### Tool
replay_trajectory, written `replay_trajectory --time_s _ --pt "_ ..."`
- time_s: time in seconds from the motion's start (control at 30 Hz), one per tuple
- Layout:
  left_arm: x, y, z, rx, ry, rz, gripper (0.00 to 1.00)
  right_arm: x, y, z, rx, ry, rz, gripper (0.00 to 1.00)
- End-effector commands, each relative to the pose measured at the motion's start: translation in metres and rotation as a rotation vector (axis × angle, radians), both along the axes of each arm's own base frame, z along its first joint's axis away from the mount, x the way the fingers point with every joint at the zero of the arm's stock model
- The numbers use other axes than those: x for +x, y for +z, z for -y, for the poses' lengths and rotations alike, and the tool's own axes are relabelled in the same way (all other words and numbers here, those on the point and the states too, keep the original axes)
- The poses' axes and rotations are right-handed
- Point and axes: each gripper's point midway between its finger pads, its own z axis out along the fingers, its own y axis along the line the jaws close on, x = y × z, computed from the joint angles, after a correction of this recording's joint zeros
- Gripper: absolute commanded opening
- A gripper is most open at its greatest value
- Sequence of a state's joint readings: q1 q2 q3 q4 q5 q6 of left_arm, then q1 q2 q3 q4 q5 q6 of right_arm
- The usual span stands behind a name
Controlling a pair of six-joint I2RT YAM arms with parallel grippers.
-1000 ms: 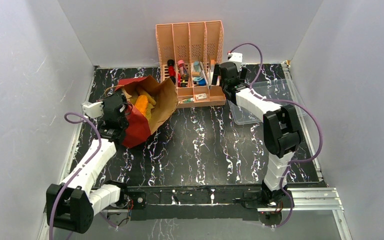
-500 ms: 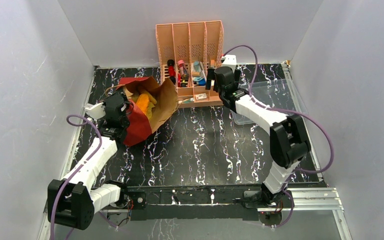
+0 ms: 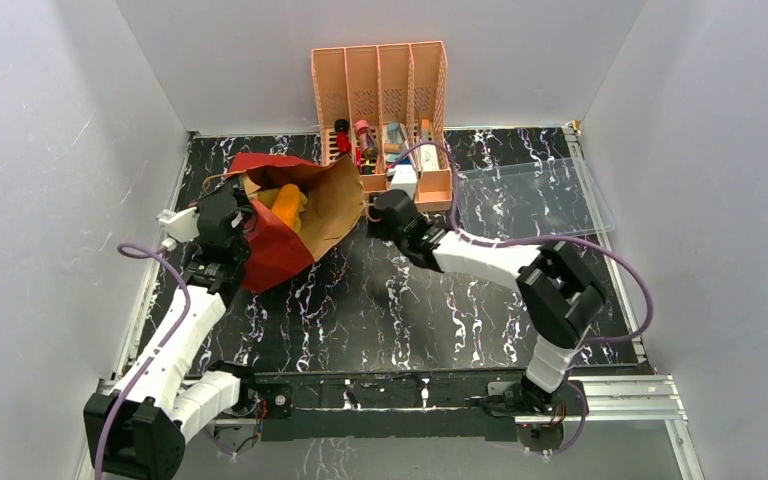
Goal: Take the fake bread out of the paper bag
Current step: Place the paper bag at the center of the board.
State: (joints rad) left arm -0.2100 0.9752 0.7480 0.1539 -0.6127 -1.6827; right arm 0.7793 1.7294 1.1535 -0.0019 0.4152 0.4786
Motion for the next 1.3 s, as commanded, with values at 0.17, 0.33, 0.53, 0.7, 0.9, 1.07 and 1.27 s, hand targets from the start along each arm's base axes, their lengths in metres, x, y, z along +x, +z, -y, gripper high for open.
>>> replay_trajectory --time_s 0.17,0.33,0.53,0.7,0.9,1.07,1.27 --pt "-0.013 0.035 -0.001 -0.069 -0.009 0.114 0.0 -0.013 0.003 -0.061 0.237 0.044 0.009 0.44" --pt "-0.012 0.025 0.003 -0.098 -0.024 0.104 0.0 -0.014 0.022 -0.071 0.366 0.059 0.041 0.42" --pt "-0.017 0.028 -0.003 -0.076 0.0 0.106 0.0 -0.015 0.07 -0.039 0.422 -0.043 0.15 0.49" --pt "-0.022 0.029 -0.007 -0.065 0.011 0.108 0.0 -0.016 0.092 -0.011 0.376 -0.112 0.203 0.65" --pt "-0.026 0.027 -0.008 -0.066 0.015 0.101 0.0 -0.013 0.102 0.014 0.307 -0.206 0.224 0.74" --pt "-0.026 0.035 -0.009 -0.064 0.022 0.115 0.0 -0.018 0.092 0.031 0.284 -0.26 0.205 0.74" --pt "-0.02 0.043 -0.006 -0.068 0.011 0.126 0.0 -0.029 0.056 0.038 0.301 -0.266 0.155 0.62"
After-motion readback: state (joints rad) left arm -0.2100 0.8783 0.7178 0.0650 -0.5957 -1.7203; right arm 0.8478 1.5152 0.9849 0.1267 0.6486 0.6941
